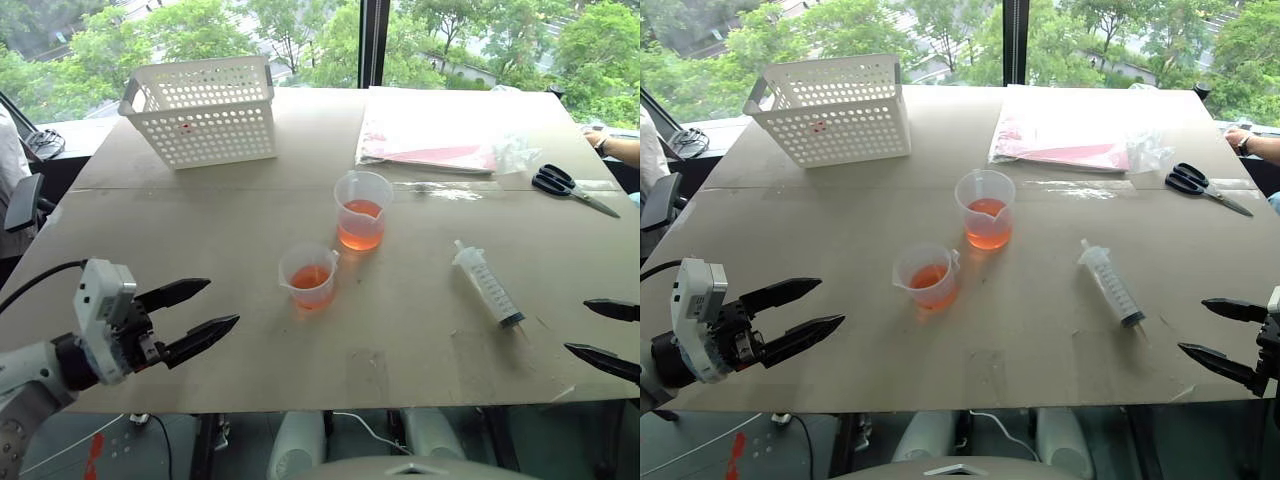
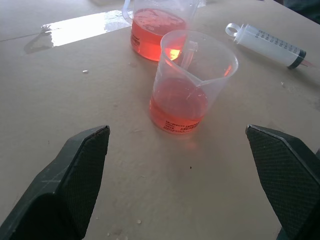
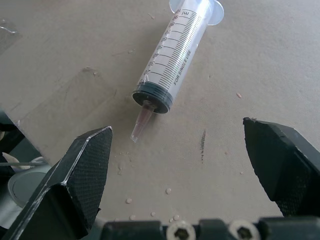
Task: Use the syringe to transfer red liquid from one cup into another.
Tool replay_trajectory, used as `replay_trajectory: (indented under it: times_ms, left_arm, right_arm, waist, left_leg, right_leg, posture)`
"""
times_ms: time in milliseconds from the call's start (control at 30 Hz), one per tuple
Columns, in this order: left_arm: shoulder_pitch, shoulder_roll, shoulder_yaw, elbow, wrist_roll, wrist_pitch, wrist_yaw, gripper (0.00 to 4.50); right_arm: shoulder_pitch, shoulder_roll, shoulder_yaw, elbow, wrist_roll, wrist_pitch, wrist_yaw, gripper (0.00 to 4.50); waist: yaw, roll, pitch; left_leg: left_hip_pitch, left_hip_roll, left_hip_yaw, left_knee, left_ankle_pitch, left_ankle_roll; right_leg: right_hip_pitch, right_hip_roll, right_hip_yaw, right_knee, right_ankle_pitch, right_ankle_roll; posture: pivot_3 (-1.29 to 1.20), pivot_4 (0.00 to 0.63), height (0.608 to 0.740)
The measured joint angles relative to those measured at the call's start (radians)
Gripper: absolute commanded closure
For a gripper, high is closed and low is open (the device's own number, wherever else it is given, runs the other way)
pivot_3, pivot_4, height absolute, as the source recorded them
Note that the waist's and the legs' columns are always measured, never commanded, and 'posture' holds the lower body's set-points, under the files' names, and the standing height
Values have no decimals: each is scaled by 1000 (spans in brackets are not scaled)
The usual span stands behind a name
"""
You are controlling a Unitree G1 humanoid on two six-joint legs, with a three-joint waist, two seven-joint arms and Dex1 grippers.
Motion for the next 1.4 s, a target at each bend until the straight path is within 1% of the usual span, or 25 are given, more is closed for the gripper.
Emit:
replay_trajectory:
  times_ms: [100,167,200,267,333,433,500,533,567,600,667,733,800,867,967,1033,1167,1300,1400]
  left_arm:
    - [-19,-7,-4,4,-11,5,11,54]
    - [-130,-10,-31,-5,-103,36,67,54]
    - [-182,-7,-39,-35,-162,50,95,54]
    - [-228,9,-49,-90,-249,71,137,54]
    - [-254,25,-72,-122,-307,92,168,54]
    - [-275,65,-96,-144,-326,104,175,54]
    - [-306,99,-139,-176,-315,102,148,54]
    - [-319,106,-154,-187,-313,98,141,54]
    - [-333,110,-174,-196,-306,91,131,54]
    - [-349,111,-191,-196,-303,89,130,54]
    - [-387,111,-227,-195,-299,84,133,54]
    - [-400,111,-241,-196,-296,83,134,54]
    - [-406,111,-264,-195,-288,80,134,54]
    - [-410,111,-271,-194,-277,78,134,54]
    - [-412,110,-273,-194,-279,78,148,54]
    - [-412,108,-276,-195,-286,78,164,54]
    - [-404,105,-277,-205,-314,79,203,54]
    - [-378,100,-275,-228,-323,79,236,54]
    - [-369,98,-275,-249,-338,78,255,54]
  right_arm:
    - [-29,4,10,-10,3,18,-28,0]
    - [-163,13,51,-75,35,88,-130,0]
    - [-220,-1,77,-131,49,131,-175,0]
    - [-267,-43,107,-199,58,204,-227,0]
    - [-290,-101,137,-226,86,304,-245,0]
    - [-356,-164,187,-241,143,470,-284,0]
    - [-458,-208,266,-250,169,606,-344,0]
    - [-490,-222,296,-254,171,648,-368,0]
    - [-551,-229,353,-254,170,721,-411,0]
    - [-602,-223,391,-247,171,774,-443,0]
    - [-757,-162,457,-213,185,936,-529,0]
    - [-841,-116,480,-191,188,1039,-579,0]
    - [-959,-27,510,-151,184,1183,-666,0]
    - [-1001,18,530,-112,192,1238,-737,0]
    - [-1056,57,559,-42,219,1253,-823,0]
    - [-1093,78,581,7,273,1253,-882,0]
    - [-1119,66,642,86,405,1253,-1015,0]
    - [-1123,64,673,133,495,1253,-1113,0]
    - [-1132,84,688,164,545,1253,-1181,0]
  waist:
    - [0,0,0]
    - [-5,1,1]
    - [-6,1,1]
    - [-4,1,0]
    - [1,1,1]
    - [3,1,1]
    - [2,1,1]
    - [2,1,1]
    - [0,1,1]
    - [0,1,1]
    - [-6,0,1]
    - [-6,0,1]
    - [-6,0,1]
    - [-3,0,1]
    - [-3,0,2]
    - [-5,0,2]
    - [-5,0,2]
    - [-7,0,2]
    - [-9,0,2]
  left_leg:
    - [0,0,0,0,0,0]
    - [0,1,0,2,0,0]
    - [1,1,0,2,0,0]
    - [1,1,0,2,0,0]
    - [0,0,0,1,0,0]
    - [-1,-2,0,1,0,0]
    - [-1,-2,3,1,0,0]
    - [-1,-2,4,1,0,0]
    - [-1,-2,6,1,0,0]
    - [-1,-2,6,1,0,0]
    - [0,-2,6,1,0,0]
    - [-1,-2,6,1,0,0]
    - [-1,-2,6,1,0,0]
    - [-2,-2,6,1,0,0]
    - [-3,-2,6,1,0,0]
    - [-2,-2,7,1,0,0]
    - [-2,-2,6,1,0,0]
    - [-2,-2,6,1,0,0]
    - [-2,-2,7,1,0,0]
  right_leg:
    - [0,0,0,0,0,0]
    - [0,1,1,2,0,1]
    - [0,1,1,2,0,0]
    - [0,1,1,2,1,-1]
    - [0,1,1,2,2,-4]
    - [0,1,1,1,1,-2]
    - [0,1,2,1,1,-2]
    - [0,1,1,1,1,-2]
    - [0,2,1,1,1,-2]
    - [0,2,1,1,1,-2]
    - [0,3,2,1,1,-2]
    - [-1,3,2,1,1,-2]
    - [-1,4,2,1,1,-3]
    - [-1,4,2,1,1,-2]
    - [-1,4,3,0,1,-2]
    - [-1,4,3,0,2,-2]
    - [-1,4,3,1,1,-2]
    - [-1,4,3,1,2,-2]
    - [-1,4,3,1,2,-2]
  posture:
    - [0,150,740]
    - [0,150,740]
    - [0,150,740]
    - [0,150,740]
    - [0,150,740]
    - [0,150,740]
    - [0,150,740]
    - [0,150,740]
    - [0,150,740]
    - [0,150,740]
    - [0,150,740]
    - [0,150,740]
    - [0,150,740]
    - [0,150,740]
    - [0,150,740]
    - [0,150,740]
    - [0,150,740]
    - [0,150,740]
    - [0,150,740]
